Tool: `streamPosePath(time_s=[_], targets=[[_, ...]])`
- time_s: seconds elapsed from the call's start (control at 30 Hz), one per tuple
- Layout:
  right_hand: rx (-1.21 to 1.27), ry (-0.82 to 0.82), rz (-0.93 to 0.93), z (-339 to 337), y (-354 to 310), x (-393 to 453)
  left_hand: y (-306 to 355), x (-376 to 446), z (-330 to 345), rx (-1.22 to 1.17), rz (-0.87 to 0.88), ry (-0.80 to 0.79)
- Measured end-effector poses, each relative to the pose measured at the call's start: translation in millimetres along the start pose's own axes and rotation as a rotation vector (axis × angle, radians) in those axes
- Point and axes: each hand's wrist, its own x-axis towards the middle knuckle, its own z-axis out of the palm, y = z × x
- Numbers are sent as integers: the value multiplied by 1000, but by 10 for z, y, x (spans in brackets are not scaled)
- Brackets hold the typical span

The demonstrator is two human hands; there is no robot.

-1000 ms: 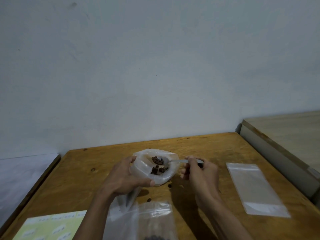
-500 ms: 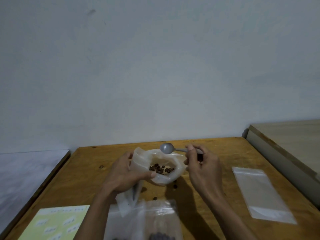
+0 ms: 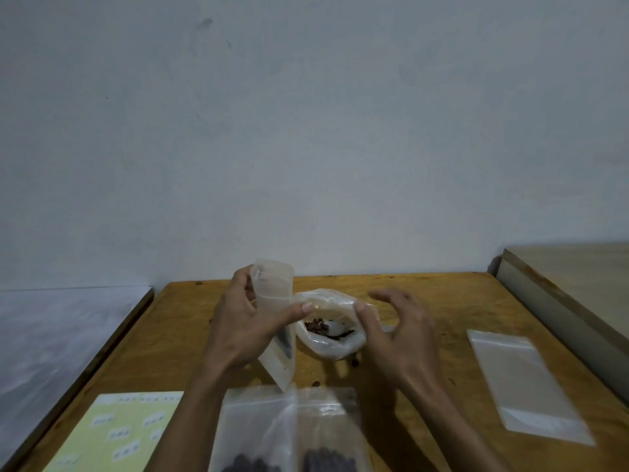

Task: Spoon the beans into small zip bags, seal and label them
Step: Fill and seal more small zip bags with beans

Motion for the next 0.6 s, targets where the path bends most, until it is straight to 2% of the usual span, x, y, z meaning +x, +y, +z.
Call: streamPosePath(time_s=[0.1, 0.2, 0.33, 0.43, 0.5, 0.6], targets=[[132, -113, -159, -46, -396, -13, 88, -90, 151, 2, 41, -29], [85, -203, -130, -24, -588, 3, 162, -137, 226, 23, 52, -20], [66, -100, -252, -28, -535, 46, 125, -111, 139, -28, 49, -18], [33, -1, -304, -77, -452, 111, 121, -88, 73, -244, 21, -44], [48, -12, -292, -127, -407, 151, 148, -77, 50, -341, 13, -51], [158, -128, -208, -196, -355, 193, 169, -66, 30, -411, -11, -106]])
